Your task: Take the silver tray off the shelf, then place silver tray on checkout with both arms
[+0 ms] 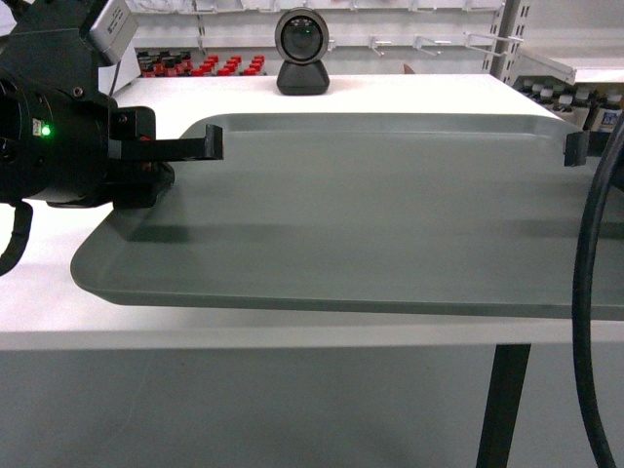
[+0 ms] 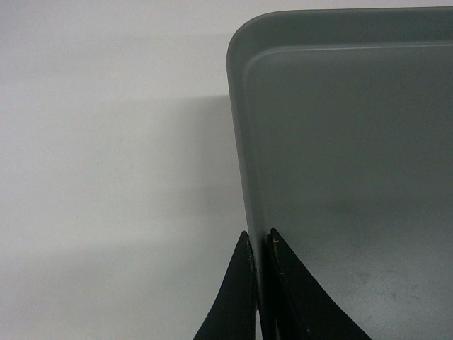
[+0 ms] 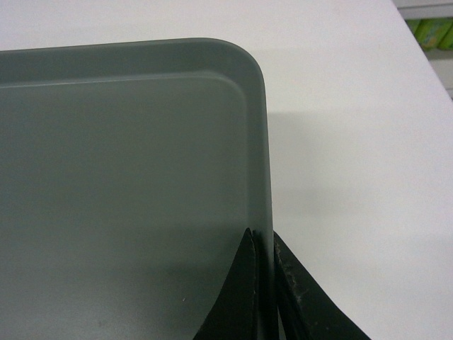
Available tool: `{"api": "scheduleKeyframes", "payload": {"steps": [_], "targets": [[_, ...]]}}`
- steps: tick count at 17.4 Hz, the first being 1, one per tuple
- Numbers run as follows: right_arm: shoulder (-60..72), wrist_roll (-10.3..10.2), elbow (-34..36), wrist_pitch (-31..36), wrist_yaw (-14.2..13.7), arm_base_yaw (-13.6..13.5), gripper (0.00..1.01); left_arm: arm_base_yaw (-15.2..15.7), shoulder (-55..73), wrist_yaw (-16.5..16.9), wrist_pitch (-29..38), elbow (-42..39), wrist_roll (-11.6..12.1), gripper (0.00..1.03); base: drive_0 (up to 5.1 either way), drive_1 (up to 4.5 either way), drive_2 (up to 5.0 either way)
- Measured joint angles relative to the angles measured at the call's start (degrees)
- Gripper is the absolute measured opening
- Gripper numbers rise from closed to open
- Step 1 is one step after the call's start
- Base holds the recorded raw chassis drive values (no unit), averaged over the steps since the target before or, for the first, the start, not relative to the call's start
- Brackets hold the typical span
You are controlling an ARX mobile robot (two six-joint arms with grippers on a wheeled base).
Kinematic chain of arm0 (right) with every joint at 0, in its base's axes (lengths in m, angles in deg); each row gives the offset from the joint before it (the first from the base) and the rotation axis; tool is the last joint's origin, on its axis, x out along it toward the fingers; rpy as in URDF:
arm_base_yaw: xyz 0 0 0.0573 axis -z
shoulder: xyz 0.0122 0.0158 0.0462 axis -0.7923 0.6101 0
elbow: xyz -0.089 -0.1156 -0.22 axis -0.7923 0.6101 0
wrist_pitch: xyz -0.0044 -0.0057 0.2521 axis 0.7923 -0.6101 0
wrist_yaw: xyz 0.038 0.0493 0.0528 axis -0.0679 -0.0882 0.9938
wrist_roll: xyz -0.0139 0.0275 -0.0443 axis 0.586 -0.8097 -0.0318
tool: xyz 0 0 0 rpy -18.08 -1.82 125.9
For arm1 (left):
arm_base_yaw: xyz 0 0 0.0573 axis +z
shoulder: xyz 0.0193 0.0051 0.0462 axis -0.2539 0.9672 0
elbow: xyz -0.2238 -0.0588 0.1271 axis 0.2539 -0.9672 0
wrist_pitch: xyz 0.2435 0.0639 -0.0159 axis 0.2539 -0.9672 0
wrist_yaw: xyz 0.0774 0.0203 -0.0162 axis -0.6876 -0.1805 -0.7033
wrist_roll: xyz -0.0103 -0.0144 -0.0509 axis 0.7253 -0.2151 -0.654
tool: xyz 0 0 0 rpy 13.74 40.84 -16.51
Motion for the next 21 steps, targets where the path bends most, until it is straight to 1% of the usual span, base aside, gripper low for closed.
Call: {"api": "scheduleKeyframes", "payload": {"steps": [3, 19, 20, 21], "targets": [[0.02, 0.0, -0.09, -0.13, 0.0, 0.02, 0.03, -0.02, 0.0, 0.0, 0.15, 0.0, 0.0, 0.03, 0.0, 4.24, -4.2], [0.13, 0.0, -0.17, 0.11, 0.07, 0.0, 0.03, 0.11, 0.11, 0.11, 0.04, 0.0, 0.0, 0.03, 0.0, 0.0, 0.0], [1.22, -0.24, 2.27, 10.67, 6.8, 1.49, 0.03, -1.38, 0.52, -7.39, -2.34, 0.94, -0.31, 0.03, 0.0, 0.0, 0.0], [2.69, -0.76, 2.4, 14.93, 11.26, 2.14, 0.02, -2.16, 1.11, -12.85, -2.1, 1.66, -0.24, 0.03, 0.0, 0.0, 0.0]]}}
